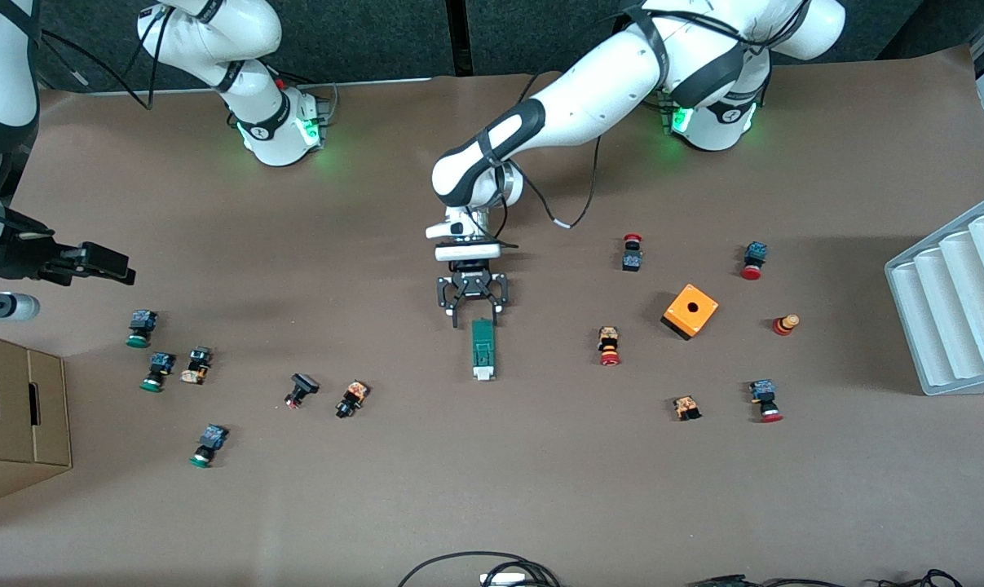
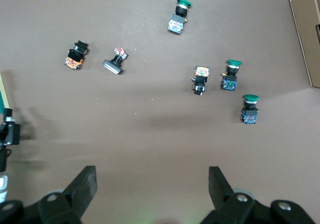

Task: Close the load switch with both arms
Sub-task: 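Open the left gripper and lift it off the green switch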

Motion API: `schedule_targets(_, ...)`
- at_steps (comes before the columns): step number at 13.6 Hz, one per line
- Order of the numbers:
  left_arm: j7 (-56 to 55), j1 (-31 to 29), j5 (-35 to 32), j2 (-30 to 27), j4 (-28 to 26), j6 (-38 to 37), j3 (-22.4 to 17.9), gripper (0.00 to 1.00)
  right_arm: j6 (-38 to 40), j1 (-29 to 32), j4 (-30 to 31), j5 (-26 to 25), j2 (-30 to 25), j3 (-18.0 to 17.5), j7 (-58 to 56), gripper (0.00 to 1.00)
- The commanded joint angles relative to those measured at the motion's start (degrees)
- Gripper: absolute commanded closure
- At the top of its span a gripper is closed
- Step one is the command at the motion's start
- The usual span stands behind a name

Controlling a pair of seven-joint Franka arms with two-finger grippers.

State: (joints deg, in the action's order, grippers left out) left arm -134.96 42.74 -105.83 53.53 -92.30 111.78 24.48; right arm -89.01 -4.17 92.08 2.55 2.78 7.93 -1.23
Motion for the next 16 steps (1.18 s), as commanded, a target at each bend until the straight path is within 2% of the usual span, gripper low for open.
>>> schedule_targets(1,7.31,-1.08,5.79,-3.94,-0.86,4.12,0.04,0.14,-2.48,-1.37,2.05,-2.02,-1.55,0.51,-0.44,0.00)
schedule_targets(7,26.02,-2.48,20.98,-9.66,-1.04,9.23,0.04,0.14,-4.15,-1.28,1.61,-2.03,-0.93,0.33,-0.44,0.00)
schedule_targets(16,63.72,-6.17,50.78,-20.29,-0.69,8.89,-0.05,0.08,-5.65,-1.10,1.61,-1.85,-0.93,0.42,-0.26,0.00)
